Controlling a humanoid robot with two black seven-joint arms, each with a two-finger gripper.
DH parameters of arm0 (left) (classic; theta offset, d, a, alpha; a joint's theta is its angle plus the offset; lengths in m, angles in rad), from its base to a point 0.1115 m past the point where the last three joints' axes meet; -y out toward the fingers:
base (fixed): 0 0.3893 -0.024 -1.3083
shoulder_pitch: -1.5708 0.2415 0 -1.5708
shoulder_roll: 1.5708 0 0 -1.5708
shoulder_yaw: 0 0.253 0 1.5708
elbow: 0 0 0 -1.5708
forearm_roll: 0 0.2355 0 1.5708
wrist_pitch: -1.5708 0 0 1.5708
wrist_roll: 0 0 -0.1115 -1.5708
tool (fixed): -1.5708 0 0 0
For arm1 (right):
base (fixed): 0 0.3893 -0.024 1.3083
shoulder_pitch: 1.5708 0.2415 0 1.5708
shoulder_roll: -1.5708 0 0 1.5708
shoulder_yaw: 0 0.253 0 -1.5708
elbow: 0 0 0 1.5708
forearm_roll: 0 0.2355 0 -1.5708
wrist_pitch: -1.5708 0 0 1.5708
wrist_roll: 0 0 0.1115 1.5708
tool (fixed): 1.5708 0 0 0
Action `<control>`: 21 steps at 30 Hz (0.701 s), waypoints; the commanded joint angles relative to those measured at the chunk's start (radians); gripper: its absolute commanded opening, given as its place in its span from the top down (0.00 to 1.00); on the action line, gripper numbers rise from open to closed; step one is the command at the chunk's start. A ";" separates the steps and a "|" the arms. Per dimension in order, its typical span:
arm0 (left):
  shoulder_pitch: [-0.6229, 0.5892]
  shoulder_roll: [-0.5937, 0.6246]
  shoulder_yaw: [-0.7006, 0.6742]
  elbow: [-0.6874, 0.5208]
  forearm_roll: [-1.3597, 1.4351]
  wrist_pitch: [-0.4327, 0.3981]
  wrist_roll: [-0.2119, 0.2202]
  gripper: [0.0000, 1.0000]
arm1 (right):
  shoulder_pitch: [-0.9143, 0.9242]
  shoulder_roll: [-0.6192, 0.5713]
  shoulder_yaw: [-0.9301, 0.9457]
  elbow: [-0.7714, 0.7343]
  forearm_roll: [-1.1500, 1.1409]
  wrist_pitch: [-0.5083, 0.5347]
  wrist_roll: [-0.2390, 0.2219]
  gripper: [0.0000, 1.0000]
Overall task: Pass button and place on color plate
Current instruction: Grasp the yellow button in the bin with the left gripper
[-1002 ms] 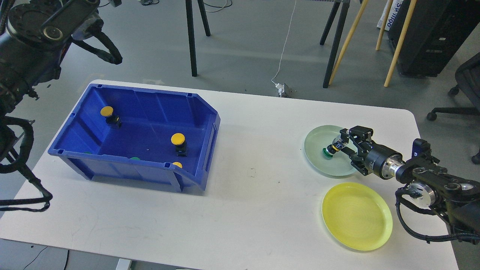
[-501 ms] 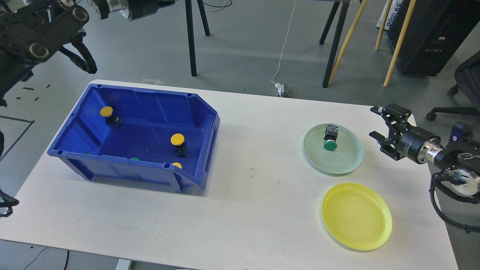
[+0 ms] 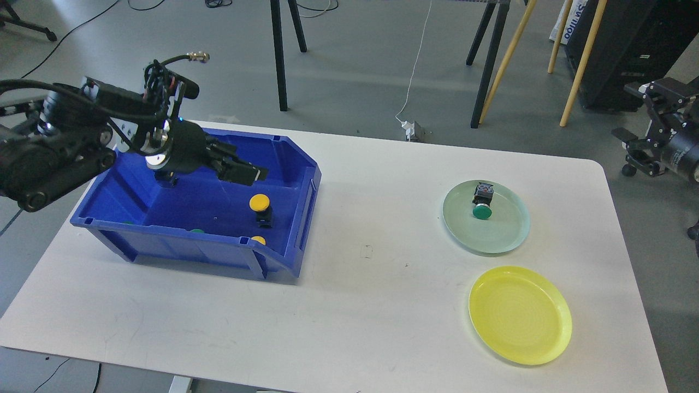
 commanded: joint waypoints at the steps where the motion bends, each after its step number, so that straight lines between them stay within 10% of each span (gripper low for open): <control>1: 0.057 -0.104 0.001 0.122 0.055 0.000 0.000 0.02 | -0.002 -0.001 -0.009 0.008 -0.001 0.000 -0.003 0.13; 15: 0.120 -0.343 0.005 0.495 0.049 0.000 0.000 0.04 | -0.005 0.003 -0.016 0.018 -0.005 -0.002 -0.014 0.13; 21: 0.135 -0.362 0.008 0.521 0.051 0.000 0.000 0.20 | -0.007 0.005 -0.016 0.032 -0.013 -0.009 -0.018 0.13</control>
